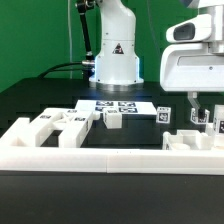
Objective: Assemble chair
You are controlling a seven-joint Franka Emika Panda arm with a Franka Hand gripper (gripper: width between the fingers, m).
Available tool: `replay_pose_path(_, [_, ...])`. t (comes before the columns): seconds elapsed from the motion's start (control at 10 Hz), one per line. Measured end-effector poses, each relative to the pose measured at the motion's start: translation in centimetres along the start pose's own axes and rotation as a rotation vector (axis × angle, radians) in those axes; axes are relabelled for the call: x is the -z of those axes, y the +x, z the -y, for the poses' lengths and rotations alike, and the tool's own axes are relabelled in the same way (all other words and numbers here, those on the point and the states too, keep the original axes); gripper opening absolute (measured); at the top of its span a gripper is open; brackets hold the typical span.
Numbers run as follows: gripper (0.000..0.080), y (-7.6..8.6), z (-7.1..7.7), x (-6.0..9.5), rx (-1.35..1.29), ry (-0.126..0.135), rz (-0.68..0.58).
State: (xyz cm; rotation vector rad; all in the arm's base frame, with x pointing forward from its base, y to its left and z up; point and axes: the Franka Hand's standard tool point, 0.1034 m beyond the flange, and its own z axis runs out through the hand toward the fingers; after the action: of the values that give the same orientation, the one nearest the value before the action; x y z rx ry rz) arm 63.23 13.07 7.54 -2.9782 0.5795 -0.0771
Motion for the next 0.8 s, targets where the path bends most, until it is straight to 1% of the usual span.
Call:
replay_pose_path(0.3, [0.0649, 0.78, -0.05, 0.46, 0.333, -0.03, -0.018])
replay_pose_path(0.4, [0.0622, 0.89, 0.02, 0.47, 0.351, -0.033, -0.021])
replay_pose_path(0.5, [0.0622, 0.86, 0.0, 0.43, 0.349, -0.033, -0.021])
replay_pose_path(0.7, [0.0286, 0.86, -0.01, 0.43, 0.349, -0.033, -0.021])
replay_pose_path(0.8, [0.0289, 0.86, -0.01, 0.43, 0.349, -0.033, -0.021])
